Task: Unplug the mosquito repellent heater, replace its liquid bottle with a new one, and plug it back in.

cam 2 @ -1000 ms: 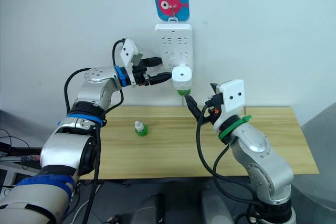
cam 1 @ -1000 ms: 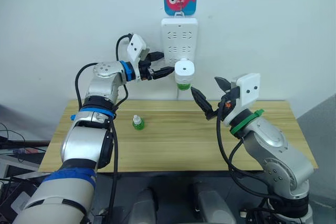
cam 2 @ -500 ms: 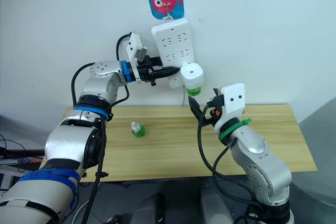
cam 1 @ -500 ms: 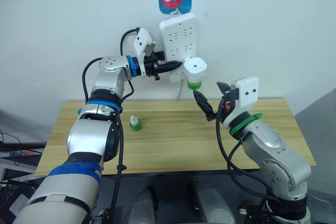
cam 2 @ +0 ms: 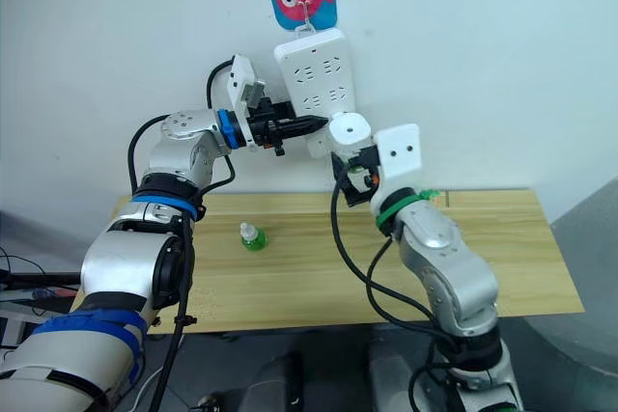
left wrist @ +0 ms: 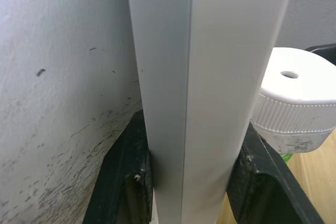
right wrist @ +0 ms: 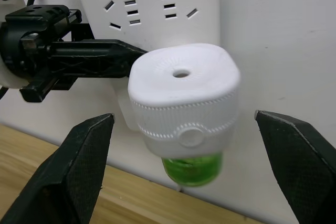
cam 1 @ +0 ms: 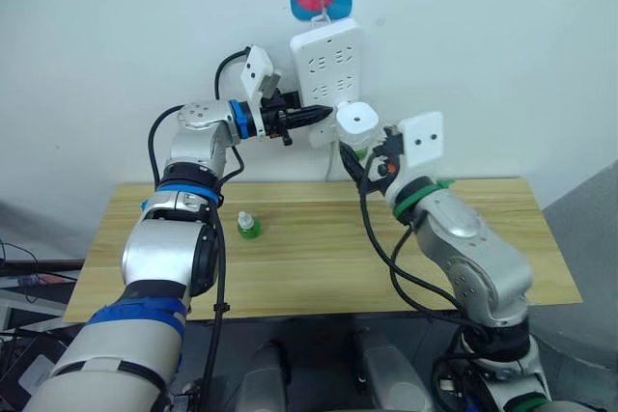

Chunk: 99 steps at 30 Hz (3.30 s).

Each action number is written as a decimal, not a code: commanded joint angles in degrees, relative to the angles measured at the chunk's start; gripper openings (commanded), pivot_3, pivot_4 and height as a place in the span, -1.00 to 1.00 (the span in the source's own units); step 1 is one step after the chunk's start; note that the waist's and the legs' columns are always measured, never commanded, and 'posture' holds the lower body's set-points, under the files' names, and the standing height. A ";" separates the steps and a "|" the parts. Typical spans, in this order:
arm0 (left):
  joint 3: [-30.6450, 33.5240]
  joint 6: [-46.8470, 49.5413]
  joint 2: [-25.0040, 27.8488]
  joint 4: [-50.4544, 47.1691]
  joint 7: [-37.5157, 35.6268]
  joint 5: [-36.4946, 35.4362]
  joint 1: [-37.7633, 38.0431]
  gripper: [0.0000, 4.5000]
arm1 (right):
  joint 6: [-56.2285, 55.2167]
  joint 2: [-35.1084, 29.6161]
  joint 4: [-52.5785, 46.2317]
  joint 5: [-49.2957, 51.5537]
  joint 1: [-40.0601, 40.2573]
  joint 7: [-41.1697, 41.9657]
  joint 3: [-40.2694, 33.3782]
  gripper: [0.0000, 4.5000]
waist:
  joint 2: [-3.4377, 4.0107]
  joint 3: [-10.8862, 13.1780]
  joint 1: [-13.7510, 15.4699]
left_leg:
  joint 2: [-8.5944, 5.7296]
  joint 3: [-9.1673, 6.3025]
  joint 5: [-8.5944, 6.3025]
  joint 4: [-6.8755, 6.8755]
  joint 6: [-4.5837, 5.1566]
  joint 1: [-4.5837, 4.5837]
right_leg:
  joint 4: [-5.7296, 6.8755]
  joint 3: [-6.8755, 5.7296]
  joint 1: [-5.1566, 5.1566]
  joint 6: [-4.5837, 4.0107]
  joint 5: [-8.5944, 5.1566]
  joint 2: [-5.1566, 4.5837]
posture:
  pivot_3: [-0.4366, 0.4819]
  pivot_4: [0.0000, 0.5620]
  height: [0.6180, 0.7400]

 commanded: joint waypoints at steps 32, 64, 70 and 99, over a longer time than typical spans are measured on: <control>4.22 6.51 5.62 -23.77 8.18 -2.38 19.04 0.83 | 2.51 6.68 -12.61 7.24 9.35 2.71 -15.30 0.32 | 0.07 0.08 -0.32 | 0.15 -0.06 0.01 -0.06 -0.01 0.09 | 0.12 0.18 0.00 0.07 -0.05 0.12 | -0.45 -0.07 1.00; -14.15 4.35 -13.92 -57.69 29.54 1.70 38.89 0.99 | -7.61 6.90 -2.06 81.22 12.72 -30.09 -24.58 0.32 | 0.18 0.30 3.29 | -0.03 0.20 0.11 -0.03 0.18 -0.02 | -0.03 0.32 0.06 0.27 0.01 -0.05 | -0.26 -0.04 1.00; -13.70 3.49 -13.99 -56.84 28.68 0.50 38.42 0.45 | -10.16 3.47 -2.40 83.25 13.61 -30.17 -21.80 0.32 | 0.17 0.31 3.26 | 0.00 0.18 0.11 -0.05 0.18 -0.02 | -0.04 0.29 0.05 0.27 0.01 -0.02 | -0.27 -0.03 1.00; -16.61 -2.57 -2.85 -58.11 9.66 -1.12 41.47 0.01 | 20.33 -29.29 23.17 99.03 5.08 -2.85 -20.47 0.99 | 0.20 0.43 3.48 | 0.02 0.24 0.10 -0.07 0.20 -0.02 | -0.09 0.32 0.05 0.22 -0.01 -0.04 | -0.20 -0.05 1.00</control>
